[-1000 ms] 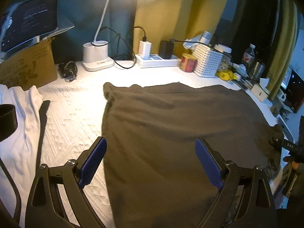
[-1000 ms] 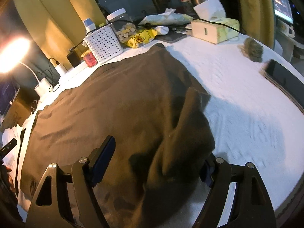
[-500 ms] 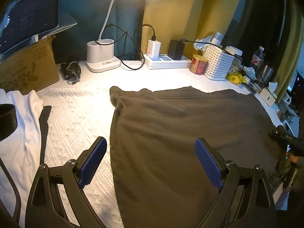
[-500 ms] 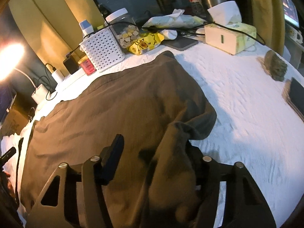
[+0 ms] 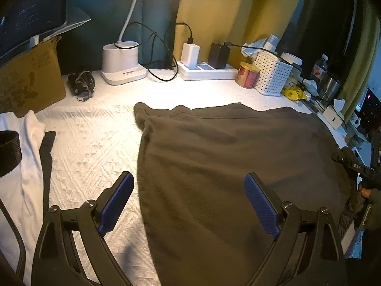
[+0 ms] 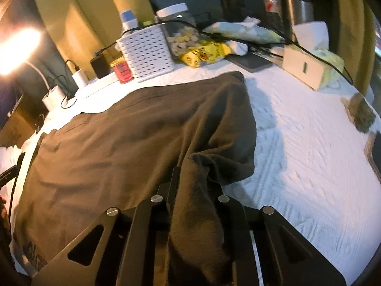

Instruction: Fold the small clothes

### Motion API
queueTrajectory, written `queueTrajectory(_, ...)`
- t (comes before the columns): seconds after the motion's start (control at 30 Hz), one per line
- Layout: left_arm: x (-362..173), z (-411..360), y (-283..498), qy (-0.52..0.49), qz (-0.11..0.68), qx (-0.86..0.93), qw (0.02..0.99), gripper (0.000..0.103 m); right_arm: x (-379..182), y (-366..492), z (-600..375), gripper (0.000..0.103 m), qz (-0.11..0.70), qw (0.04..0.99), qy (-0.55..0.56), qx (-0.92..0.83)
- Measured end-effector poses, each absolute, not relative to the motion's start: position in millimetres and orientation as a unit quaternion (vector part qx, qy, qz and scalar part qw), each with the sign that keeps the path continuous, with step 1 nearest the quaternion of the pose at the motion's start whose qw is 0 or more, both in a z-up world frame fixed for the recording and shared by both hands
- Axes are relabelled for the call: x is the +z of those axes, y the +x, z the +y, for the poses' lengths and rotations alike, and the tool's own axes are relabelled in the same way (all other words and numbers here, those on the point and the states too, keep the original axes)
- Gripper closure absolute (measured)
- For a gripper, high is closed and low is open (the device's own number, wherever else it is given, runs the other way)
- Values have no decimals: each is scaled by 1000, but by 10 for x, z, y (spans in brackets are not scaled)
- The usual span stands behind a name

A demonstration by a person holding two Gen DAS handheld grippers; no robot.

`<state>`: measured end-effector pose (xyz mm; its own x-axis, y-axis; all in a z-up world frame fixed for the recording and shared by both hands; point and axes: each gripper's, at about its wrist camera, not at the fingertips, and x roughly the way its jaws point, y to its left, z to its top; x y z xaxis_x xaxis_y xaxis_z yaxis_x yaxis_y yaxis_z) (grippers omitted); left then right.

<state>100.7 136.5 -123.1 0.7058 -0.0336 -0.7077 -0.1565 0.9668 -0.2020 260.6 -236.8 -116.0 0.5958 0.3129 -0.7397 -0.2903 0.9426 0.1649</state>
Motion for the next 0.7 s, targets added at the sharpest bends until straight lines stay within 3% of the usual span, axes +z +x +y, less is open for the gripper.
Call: queueTrajectory(0.7,-1290,1820,690,-155,367,45,916,10,-782,2334,-940,91,405,859,-62,307)
